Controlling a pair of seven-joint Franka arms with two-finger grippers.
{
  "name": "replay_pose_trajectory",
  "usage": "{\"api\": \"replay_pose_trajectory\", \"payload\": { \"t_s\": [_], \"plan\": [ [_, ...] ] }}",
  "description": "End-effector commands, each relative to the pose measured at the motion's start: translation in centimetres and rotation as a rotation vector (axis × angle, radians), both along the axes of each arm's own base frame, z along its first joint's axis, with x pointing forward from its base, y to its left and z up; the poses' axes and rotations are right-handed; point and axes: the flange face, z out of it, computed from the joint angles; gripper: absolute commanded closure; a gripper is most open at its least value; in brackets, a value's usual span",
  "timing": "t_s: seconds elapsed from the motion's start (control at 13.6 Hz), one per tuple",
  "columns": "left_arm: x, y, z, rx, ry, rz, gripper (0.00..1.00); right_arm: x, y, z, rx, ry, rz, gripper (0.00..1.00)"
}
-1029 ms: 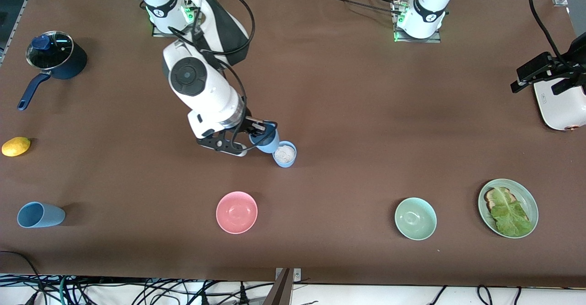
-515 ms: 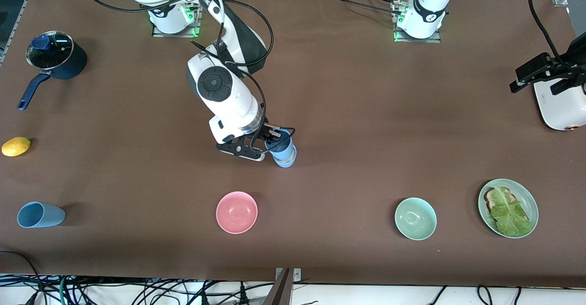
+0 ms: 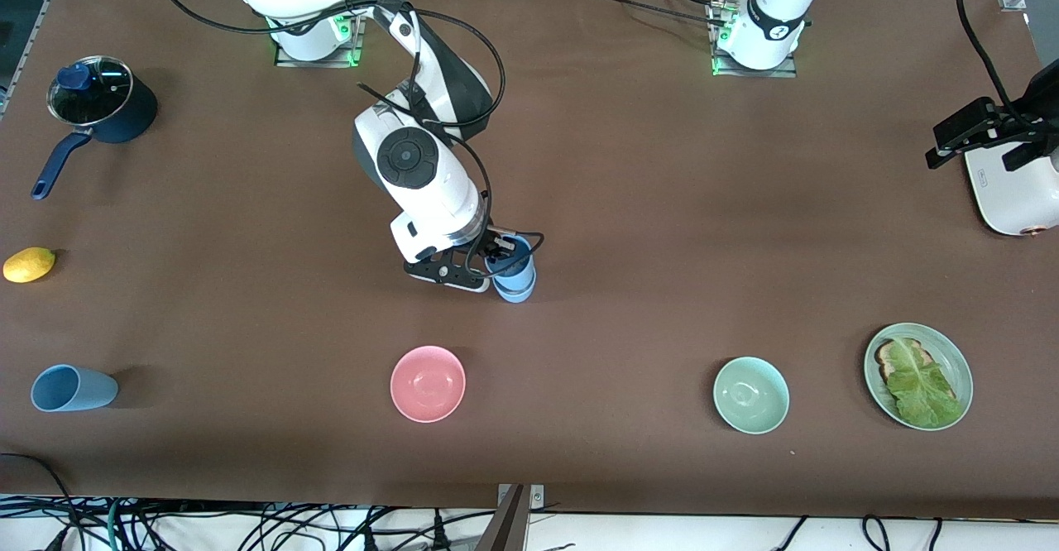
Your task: Stack blue cups with both arms
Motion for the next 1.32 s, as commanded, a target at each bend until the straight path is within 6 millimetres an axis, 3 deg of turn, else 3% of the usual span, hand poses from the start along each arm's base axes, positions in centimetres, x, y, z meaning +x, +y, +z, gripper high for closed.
{"api": "replay_pose_trajectory", "payload": {
  "t_s": [0.0,0.07,0.15,0.22,0.51,0.74,1.03,1.25],
  "plan": [
    [-0.1,-0.1,-0.2,0.028,0.011,-0.028,0.00,0.0,0.9,-0.2,-0.025,-0.020,0.007,0.97],
    [-0.1,-0.1,-0.2,0.028,0.011,-0.028,0.00,0.0,0.9,-0.3,-0.028,-0.017,0.007,0.70],
    [-0.1,-0.1,-0.2,0.028,0.011,-0.028,0.00,0.1,0.7,-0.3,-0.032,-0.015,0.006,0.13],
    [-0.1,-0.1,-0.2,0.028,0.011,-0.028,0.00,0.1,0.7,-0.2,-0.037,-0.020,0.009,0.00],
    [-0.1,-0.1,-0.1,0.026,0.009,-0.028,0.00,0.6,-0.6,1.4,-0.071,-0.037,0.020,0.00],
    [-0.1,-0.1,-0.1,0.026,0.009,-0.027,0.00,1.8,-4.7,6.9,-0.126,-0.070,-0.005,0.00],
    [-0.1,-0.1,-0.1,0.025,0.009,-0.027,0.00,2.3,-13.9,15.6,-0.219,-0.055,0.122,0.00],
    [0.0,-0.1,-0.1,0.025,0.007,-0.027,0.00,1.4,-20.1,19.7,-0.265,0.013,0.200,0.00]
  ]
}}
